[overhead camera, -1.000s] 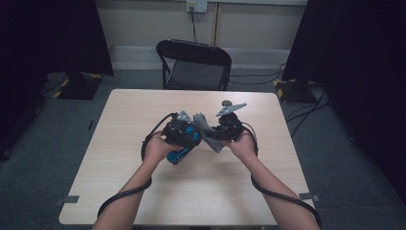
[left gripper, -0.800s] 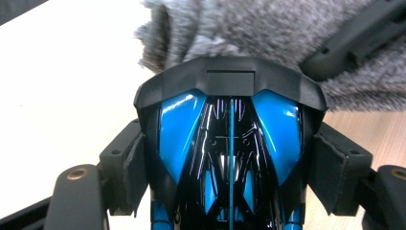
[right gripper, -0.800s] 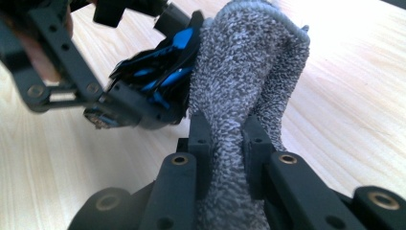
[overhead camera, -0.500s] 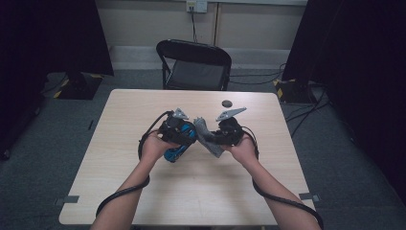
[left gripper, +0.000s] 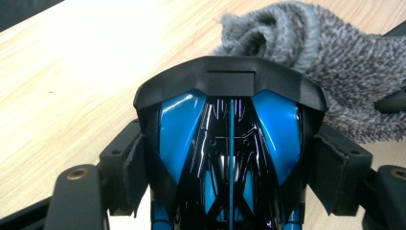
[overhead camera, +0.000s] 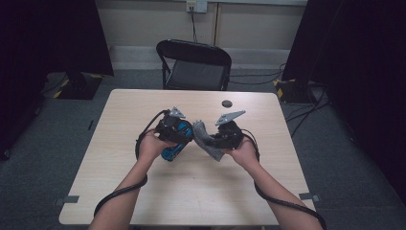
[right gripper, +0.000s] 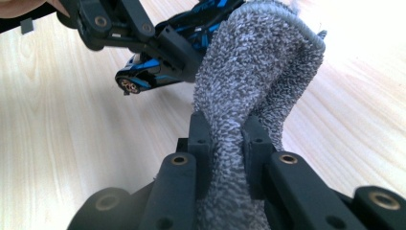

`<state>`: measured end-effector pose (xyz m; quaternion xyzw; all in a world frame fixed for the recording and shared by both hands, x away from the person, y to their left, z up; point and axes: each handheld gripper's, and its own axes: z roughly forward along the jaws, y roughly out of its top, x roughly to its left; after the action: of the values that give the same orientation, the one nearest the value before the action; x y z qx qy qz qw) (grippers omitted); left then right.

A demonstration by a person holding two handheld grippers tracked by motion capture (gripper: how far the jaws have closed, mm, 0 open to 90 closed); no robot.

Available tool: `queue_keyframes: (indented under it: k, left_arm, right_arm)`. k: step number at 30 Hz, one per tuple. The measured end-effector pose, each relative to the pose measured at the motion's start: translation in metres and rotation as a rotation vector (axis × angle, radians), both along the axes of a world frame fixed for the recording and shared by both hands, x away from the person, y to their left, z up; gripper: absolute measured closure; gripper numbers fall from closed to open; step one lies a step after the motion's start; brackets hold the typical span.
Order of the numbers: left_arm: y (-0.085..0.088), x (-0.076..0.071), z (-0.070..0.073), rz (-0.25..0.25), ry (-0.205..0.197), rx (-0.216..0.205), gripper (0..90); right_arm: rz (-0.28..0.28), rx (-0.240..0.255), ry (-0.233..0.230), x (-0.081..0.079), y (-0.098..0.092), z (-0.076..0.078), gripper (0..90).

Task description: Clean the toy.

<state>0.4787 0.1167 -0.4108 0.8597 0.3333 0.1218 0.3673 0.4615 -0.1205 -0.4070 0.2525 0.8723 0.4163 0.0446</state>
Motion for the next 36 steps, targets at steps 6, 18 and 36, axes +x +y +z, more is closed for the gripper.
queue_keyframes:
  k: [6,18,36]
  left_arm:
    - [0.001,0.0,0.004,0.003,-0.005,-0.012,25.5]
    - [-0.009,-0.005,0.016,-0.034,-0.027,-0.025,25.5]
    - [-0.01,-0.001,0.017,-0.025,-0.029,-0.02,25.5]
  right_arm:
    - [0.001,-0.024,0.009,-0.001,-0.01,-0.004,78.6]
    - [-0.133,-0.021,0.019,0.014,-0.023,-0.01,78.5]
    - [-0.03,-0.014,0.025,0.005,0.015,-0.014,78.5]
